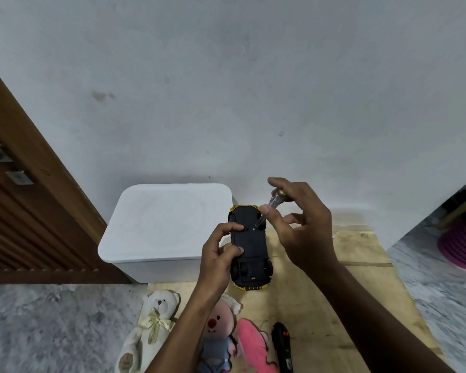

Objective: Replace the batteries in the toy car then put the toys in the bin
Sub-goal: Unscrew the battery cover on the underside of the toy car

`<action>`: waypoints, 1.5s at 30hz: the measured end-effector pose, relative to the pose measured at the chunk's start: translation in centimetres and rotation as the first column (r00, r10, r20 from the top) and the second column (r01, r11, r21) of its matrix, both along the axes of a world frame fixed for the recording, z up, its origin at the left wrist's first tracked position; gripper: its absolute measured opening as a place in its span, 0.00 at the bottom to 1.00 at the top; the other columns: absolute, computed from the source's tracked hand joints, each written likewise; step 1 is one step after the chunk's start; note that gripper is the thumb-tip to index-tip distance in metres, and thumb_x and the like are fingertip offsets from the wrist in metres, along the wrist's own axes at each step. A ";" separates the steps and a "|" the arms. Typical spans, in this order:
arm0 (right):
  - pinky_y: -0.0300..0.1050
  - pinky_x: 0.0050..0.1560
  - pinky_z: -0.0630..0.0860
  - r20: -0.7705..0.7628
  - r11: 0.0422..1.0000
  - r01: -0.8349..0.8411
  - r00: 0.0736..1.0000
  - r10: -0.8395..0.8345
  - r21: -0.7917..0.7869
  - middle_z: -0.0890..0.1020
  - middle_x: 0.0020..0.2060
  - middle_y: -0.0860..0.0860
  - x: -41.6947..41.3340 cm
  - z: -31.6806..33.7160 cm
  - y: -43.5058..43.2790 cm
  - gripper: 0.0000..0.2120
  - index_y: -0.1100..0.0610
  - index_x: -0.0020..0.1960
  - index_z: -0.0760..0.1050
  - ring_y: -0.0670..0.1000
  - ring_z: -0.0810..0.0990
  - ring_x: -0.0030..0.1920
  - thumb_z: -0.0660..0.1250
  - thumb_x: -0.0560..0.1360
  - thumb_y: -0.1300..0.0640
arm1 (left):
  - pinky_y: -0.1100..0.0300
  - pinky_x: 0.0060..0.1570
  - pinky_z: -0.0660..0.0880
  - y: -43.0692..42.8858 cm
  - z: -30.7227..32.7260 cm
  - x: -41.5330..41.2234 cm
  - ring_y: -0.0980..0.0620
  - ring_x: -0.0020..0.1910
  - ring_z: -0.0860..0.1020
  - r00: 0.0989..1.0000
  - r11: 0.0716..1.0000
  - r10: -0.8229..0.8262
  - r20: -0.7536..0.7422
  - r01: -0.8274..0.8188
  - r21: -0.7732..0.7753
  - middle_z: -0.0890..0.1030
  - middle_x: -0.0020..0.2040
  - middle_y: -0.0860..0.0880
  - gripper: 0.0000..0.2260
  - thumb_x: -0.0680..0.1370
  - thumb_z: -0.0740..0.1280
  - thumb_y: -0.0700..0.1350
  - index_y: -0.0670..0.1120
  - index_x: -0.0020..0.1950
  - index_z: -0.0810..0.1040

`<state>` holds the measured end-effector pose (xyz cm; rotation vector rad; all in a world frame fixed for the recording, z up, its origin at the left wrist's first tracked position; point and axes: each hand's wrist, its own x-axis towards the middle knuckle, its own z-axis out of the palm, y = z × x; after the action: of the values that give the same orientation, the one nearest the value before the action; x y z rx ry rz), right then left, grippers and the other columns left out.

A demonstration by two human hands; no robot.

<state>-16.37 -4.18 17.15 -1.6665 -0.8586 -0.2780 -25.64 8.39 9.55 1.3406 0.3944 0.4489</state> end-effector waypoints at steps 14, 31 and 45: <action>0.49 0.29 0.80 -0.029 1.000 -0.003 1.000 0.003 -0.005 0.80 0.48 0.47 0.2 0.0 0.1 0.23 0.47 0.64 0.77 0.51 0.82 0.48 0.72 0.74 0.67 | 0.53 0.36 0.73 0.0 -0.1 0.1 0.47 0.35 0.76 1.000 1.000 -0.008 -0.017 0.008 -0.020 0.83 0.39 0.54 0.16 0.68 0.63 0.37 0.46 0.54 0.78; 0.53 0.35 0.83 -0.170 1.000 -0.022 0.985 0.020 -0.009 0.82 0.51 0.41 0.3 -0.2 0.5 0.31 0.37 0.70 0.70 0.51 0.84 0.52 0.66 0.77 0.68 | 0.55 0.35 0.73 0.6 0.0 0.0 0.51 0.35 0.77 1.000 1.000 0.001 -0.023 -0.001 -0.001 0.84 0.42 0.55 0.16 0.68 0.63 0.38 0.45 0.55 0.78; 0.57 0.29 0.80 -0.164 1.000 -0.016 0.986 0.012 -0.021 0.82 0.52 0.43 0.2 0.2 0.6 0.25 0.42 0.64 0.76 0.51 0.83 0.52 0.70 0.75 0.67 | 0.50 0.37 0.72 0.5 -0.2 0.1 0.46 0.37 0.75 0.999 1.000 0.010 -0.033 -0.011 -0.022 0.83 0.39 0.55 0.16 0.68 0.63 0.37 0.48 0.53 0.79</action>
<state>-16.17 -3.61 17.32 -1.6776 -0.7523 -0.1203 -25.54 8.92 9.39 1.3261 0.4327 0.4304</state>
